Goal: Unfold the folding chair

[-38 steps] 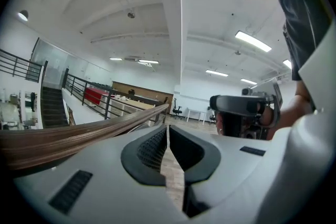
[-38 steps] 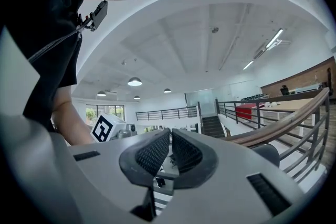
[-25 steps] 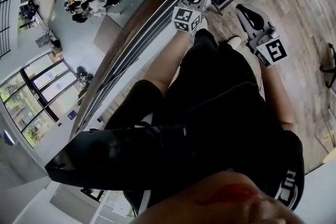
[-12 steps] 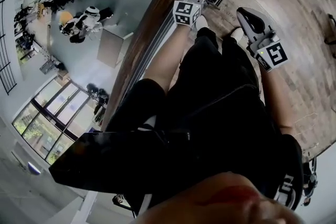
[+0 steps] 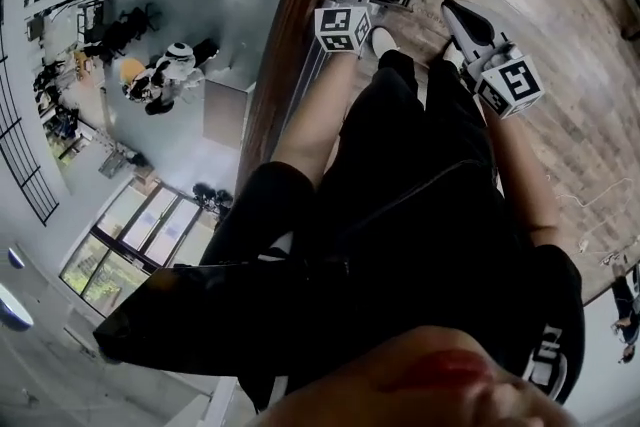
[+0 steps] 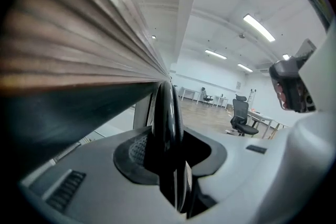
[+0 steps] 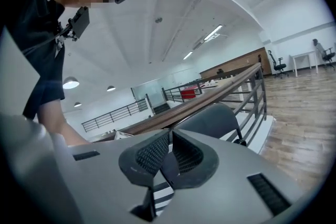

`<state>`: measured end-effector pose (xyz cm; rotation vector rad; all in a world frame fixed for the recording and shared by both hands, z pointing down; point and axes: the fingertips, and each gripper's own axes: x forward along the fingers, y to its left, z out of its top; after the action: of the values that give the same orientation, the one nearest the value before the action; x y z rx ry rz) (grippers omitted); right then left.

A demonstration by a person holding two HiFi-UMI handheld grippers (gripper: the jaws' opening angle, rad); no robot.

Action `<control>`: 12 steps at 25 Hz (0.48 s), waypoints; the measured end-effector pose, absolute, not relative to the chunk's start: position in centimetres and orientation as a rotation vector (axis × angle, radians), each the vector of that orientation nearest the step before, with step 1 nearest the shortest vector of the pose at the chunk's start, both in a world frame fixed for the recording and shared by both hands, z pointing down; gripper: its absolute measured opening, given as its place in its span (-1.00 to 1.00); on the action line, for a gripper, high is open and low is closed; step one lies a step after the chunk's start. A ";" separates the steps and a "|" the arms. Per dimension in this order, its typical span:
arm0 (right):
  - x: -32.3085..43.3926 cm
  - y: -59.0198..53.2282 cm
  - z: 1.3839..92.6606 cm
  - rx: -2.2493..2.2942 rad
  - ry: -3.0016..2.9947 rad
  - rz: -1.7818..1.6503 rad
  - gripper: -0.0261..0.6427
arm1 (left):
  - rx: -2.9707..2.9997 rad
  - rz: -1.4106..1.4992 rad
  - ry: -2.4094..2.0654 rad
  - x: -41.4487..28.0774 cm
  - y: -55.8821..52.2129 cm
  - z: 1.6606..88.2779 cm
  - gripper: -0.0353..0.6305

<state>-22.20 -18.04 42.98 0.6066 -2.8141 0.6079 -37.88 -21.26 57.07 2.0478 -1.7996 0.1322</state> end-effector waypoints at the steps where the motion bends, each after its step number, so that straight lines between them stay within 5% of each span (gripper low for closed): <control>1: -21.9 -18.5 43.5 0.660 -2.808 0.638 -0.90 | 2.057 0.140 -1.798 -37.6 -21.2 57.0 -0.57; 6: -21.7 -19.9 46.8 0.821 -2.726 0.775 -0.88 | 2.142 0.147 -1.734 -34.0 -20.4 55.7 -0.60; 12: -19.7 -21.2 55.0 1.004 -2.503 0.925 -0.63 | 2.134 0.149 -1.667 -29.8 -19.2 55.8 -0.63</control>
<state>-19.74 -21.23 55.05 1.0037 -2.5028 0.9248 -29.79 -19.16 55.81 2.1339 -1.6674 0.1487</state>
